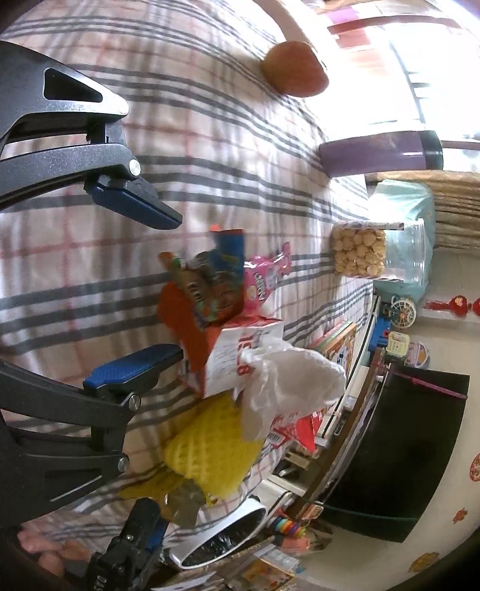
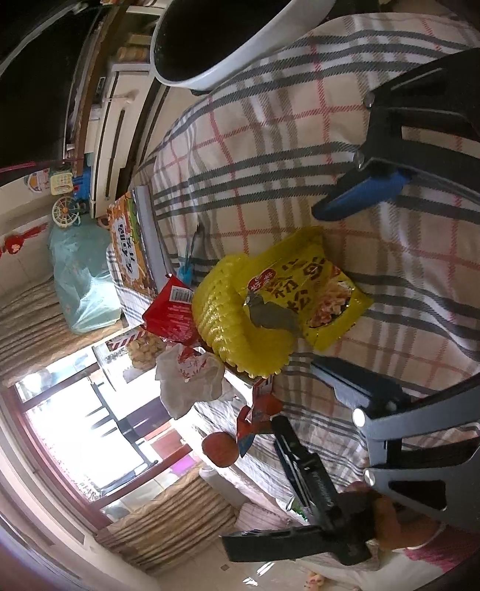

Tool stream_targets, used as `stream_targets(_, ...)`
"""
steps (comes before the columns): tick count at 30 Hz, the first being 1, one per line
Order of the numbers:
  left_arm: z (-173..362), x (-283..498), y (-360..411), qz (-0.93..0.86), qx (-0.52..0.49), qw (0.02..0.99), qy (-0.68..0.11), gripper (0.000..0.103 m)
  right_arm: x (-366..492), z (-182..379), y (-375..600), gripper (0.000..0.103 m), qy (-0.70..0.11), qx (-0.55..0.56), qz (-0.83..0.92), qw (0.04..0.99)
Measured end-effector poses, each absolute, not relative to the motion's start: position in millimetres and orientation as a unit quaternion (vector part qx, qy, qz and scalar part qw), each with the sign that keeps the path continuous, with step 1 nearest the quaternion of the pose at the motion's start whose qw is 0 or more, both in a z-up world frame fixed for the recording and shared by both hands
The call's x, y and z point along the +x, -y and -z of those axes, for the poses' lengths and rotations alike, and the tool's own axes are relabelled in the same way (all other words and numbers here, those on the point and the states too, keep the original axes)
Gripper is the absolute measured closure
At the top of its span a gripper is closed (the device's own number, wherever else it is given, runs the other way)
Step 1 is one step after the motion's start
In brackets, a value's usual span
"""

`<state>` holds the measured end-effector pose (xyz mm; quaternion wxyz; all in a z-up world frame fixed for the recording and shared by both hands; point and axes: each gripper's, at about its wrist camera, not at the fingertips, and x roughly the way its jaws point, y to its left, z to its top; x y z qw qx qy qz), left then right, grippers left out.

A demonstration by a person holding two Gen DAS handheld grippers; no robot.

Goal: Collect trash
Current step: 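Grasp the orange snack wrapper with the left tool while the right tool grasps the yellow snack bag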

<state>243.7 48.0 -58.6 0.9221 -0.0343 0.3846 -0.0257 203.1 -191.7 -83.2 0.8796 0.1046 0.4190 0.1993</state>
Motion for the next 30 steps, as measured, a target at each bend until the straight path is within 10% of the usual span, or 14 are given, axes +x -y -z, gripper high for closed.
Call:
stream_targets(2,62,249,-48,0.032,-0.034,0.92,-0.388,0.042,206,85,191,0.048,-0.423,0.104,-0.2,0.878)
stream_targets(6,67,252,-41,0.044,-0.02,0.916,-0.398,0.086,207,89,190,0.078,-0.429,0.104,-0.206,0.873)
stream_targets(12,64,234,-36,0.059,-0.032,0.916,-0.395,0.094,199,87,195,0.097,-0.428,0.108,-0.212,0.872)
stream_targets(17,64,212,-30,0.072,-0.052,0.913,-0.399,0.099,185,81,201,0.1,-0.42,0.107,-0.214,0.876)
stream_targets(22,63,189,-24,0.084,-0.078,0.909,-0.4,0.099,183,77,208,0.09,-0.414,0.121,-0.212,0.877)
stream_targets(26,64,176,-17,0.093,-0.081,0.906,-0.404,0.099,189,71,204,0.063,-0.401,0.111,-0.204,0.886)
stream_targets(30,65,168,-12,0.1,-0.083,0.903,-0.409,0.099,198,70,194,0.063,-0.393,0.1,-0.205,0.891)
